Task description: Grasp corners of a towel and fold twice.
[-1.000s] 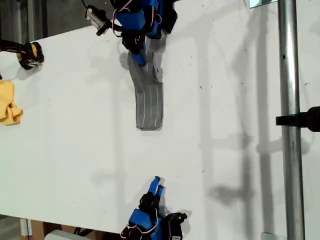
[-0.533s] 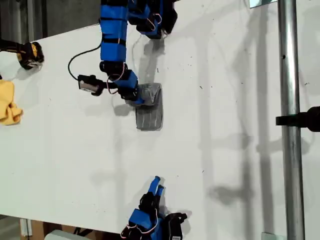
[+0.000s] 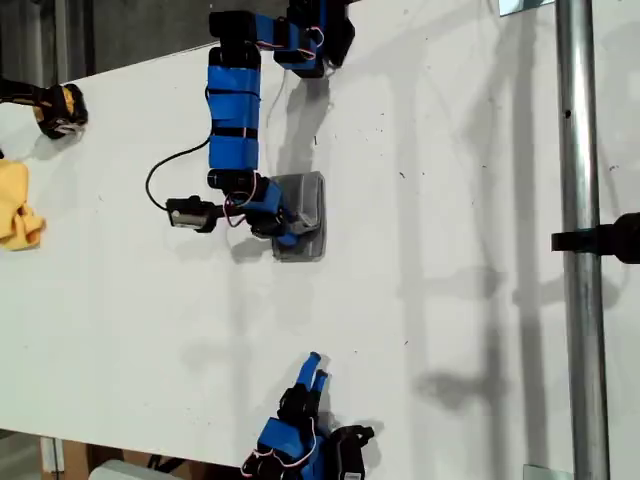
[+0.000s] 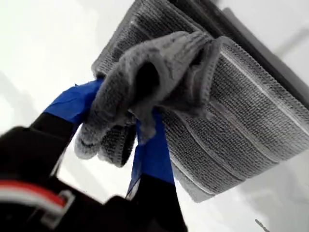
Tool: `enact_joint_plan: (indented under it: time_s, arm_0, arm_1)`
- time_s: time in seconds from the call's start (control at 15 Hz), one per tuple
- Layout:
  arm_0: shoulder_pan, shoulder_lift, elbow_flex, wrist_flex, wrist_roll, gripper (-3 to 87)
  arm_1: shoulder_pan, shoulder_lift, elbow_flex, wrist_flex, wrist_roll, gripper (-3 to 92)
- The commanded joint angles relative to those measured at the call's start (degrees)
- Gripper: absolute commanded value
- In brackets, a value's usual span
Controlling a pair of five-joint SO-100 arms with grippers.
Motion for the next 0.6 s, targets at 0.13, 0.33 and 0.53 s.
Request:
enact_joint_plan:
  time_s: [0.13, 0.33, 0.53]
  arm_0:
    - [0.53, 0.44, -1.85, 0.53, -0.26, 23.0]
    - [0.35, 0.44, -1.85, 0.53, -0.18, 23.2]
    - [0.26, 0.44, -1.85, 0.62, -0.70, 23.2]
  arm_1:
    - [-0.97, 10.81, -3.16, -3.43, -0.44, 16.4]
    - [0.35, 20.21, 3.60, -19.69, -3.43, 15.8]
    - [3.60, 41.57, 24.61, -25.22, -2.64, 3.9]
